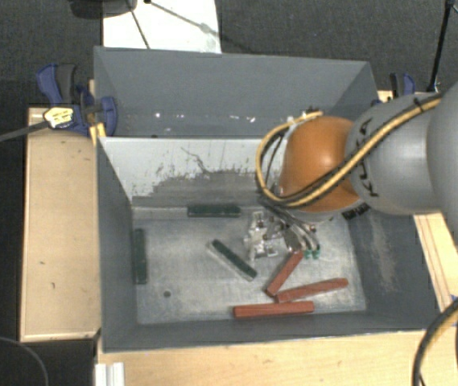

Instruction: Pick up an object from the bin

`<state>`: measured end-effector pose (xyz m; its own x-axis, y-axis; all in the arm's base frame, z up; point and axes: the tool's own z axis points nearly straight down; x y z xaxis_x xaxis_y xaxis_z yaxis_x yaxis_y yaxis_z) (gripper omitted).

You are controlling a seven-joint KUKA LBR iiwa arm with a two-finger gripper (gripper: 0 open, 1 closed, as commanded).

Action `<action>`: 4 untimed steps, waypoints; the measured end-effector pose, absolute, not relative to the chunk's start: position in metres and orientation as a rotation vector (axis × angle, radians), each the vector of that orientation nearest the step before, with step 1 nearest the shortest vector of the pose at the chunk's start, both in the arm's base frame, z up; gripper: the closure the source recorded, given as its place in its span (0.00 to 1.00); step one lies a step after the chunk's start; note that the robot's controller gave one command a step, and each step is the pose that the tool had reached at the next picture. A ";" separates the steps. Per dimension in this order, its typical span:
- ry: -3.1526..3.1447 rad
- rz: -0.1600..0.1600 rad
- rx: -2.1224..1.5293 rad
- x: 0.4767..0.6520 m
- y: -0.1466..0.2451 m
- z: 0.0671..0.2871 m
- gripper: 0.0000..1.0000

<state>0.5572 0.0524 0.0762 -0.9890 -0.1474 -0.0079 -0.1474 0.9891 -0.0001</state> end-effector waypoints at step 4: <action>3.122 0.005 -0.211 0.553 0.107 0.075 1.00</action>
Offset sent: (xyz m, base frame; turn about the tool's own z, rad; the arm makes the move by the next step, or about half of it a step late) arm 0.0000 0.0000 0.0000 0.0000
